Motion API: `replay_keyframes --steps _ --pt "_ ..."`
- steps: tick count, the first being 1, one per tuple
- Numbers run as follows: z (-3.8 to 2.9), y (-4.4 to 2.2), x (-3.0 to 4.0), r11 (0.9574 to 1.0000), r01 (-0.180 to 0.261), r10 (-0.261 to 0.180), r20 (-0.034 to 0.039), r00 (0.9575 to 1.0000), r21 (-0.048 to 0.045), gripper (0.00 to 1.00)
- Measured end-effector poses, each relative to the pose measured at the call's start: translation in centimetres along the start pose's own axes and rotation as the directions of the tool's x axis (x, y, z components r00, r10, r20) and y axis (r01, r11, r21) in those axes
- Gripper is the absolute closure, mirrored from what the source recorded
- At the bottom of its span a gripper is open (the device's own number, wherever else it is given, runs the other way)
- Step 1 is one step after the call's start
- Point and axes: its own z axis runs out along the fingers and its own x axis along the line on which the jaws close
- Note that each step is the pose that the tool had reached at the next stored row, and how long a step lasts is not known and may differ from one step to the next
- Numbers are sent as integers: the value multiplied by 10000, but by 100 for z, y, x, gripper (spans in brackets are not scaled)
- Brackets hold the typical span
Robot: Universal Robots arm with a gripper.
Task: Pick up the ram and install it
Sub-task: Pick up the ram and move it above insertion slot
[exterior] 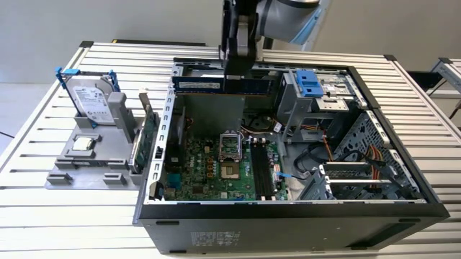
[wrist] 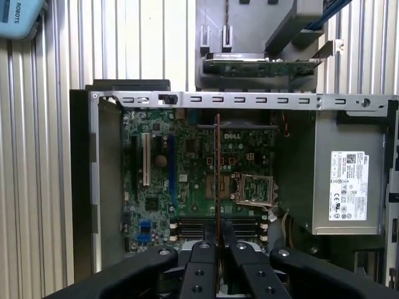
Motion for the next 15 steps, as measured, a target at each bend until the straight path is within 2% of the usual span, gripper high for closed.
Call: replay_keyframes --steps 15 --pt "-1 -85 -1 10000 0 0 -1 10000 0 100"
